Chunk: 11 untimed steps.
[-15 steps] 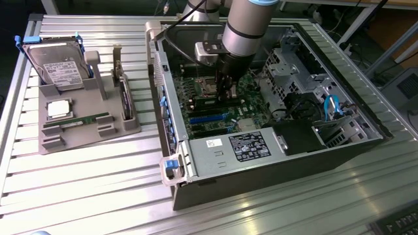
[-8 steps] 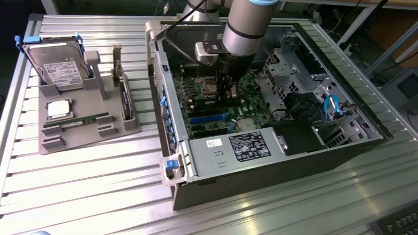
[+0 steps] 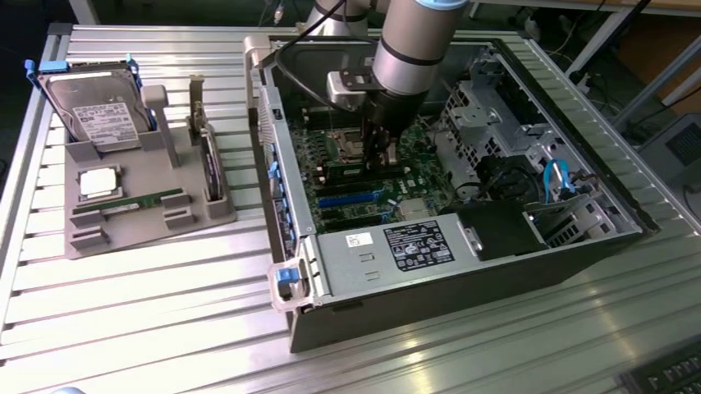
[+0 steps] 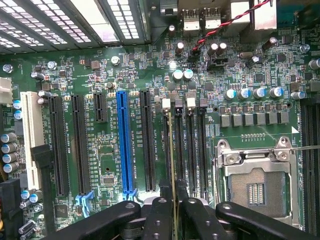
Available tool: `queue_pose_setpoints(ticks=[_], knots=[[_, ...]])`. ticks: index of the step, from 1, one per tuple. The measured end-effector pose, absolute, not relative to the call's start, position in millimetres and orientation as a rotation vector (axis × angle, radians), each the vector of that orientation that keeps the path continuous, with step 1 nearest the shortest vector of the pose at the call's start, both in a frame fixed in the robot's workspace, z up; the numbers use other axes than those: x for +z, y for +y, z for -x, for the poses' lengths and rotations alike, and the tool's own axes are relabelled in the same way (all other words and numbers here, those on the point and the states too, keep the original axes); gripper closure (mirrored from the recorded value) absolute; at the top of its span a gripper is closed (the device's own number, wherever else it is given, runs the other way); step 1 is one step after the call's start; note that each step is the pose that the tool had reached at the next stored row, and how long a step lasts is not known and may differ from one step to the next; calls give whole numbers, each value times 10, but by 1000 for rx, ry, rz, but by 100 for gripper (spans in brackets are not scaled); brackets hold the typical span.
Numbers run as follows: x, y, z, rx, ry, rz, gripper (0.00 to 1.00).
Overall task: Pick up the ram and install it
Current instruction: 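Insert the ram into the slot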
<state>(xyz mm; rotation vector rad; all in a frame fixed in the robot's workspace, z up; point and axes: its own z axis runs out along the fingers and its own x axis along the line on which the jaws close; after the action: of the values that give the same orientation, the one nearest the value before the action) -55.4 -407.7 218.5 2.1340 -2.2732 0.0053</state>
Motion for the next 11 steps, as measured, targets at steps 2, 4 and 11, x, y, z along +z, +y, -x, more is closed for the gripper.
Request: queue_pose_setpoints(ticks=[2,4,11], knots=[[2176,-4078,554,5,-2273,-2134,86],[2174,-4077,554,5,-2273,-2134,86],[2234,-4077,542,-13,-2264,-2126,86]])
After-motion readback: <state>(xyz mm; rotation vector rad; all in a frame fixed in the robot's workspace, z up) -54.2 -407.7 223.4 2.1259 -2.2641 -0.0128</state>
